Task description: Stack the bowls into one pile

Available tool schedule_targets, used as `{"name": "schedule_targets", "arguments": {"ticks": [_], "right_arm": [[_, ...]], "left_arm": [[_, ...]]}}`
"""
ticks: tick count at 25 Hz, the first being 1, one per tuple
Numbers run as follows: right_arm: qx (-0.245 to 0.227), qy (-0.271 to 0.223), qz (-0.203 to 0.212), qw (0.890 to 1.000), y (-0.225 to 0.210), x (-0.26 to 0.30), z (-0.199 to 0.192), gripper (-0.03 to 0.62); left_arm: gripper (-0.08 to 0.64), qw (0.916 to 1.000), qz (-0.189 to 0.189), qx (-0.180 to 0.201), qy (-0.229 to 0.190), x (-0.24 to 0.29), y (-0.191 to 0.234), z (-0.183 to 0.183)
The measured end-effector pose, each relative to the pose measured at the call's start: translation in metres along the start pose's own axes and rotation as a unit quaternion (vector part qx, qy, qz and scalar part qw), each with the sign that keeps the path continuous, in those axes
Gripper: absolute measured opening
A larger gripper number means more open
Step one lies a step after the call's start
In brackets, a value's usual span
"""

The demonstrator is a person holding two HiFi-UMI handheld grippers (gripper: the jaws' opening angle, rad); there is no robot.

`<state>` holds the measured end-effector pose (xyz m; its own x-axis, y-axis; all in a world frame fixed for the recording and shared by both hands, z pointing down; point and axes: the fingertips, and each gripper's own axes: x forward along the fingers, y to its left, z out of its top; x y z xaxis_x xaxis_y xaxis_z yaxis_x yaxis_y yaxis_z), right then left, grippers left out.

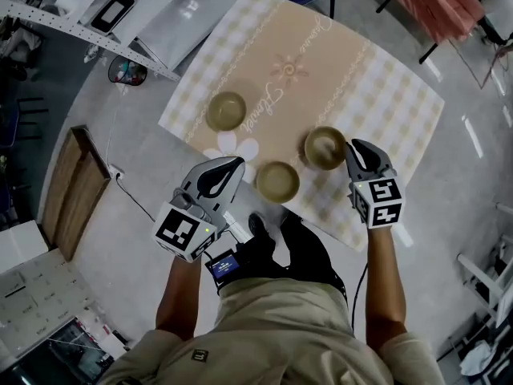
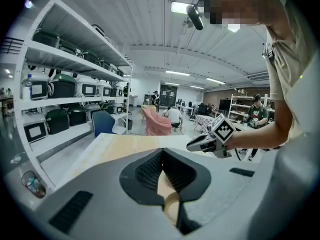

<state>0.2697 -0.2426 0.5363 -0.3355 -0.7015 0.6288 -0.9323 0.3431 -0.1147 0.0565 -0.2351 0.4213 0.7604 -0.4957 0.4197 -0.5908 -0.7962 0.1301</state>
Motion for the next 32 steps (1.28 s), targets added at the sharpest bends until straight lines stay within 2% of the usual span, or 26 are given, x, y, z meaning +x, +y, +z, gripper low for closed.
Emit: {"name": "schedule_targets", "arguments": {"ticks": [9, 18, 22, 26, 32], "right_arm": [[0.02, 0.049, -0.014, 0.999, -0.023, 0.044, -0.049, 0.061], [0.037, 0.082, -0.009, 0.996, -0.025, 0.068, -0.075, 0.061], [0.062, 0.08, -0.003, 0.995, -0.024, 0.07, -0.076, 0.023], [0.092, 0.066, 0.01, 0.994, -0.02, 0.068, -0.068, 0.014], [0.106, 0.045, 0.018, 0.993, -0.012, 0.053, -0.05, 0.012]], "left_arm": [[0.006, 0.9997, -0.001, -0.019, 0.013, 0.021, 0.014, -0.032], [0.006, 0.9994, 0.002, -0.032, 0.017, 0.025, 0.021, -0.044], [0.006, 0.9994, 0.003, -0.032, 0.015, 0.025, 0.024, -0.046], [0.006, 0.9994, 0.005, -0.032, 0.015, 0.023, 0.028, -0.047], [0.006, 0.9994, 0.007, -0.033, 0.01, 0.016, 0.035, -0.047]]}}
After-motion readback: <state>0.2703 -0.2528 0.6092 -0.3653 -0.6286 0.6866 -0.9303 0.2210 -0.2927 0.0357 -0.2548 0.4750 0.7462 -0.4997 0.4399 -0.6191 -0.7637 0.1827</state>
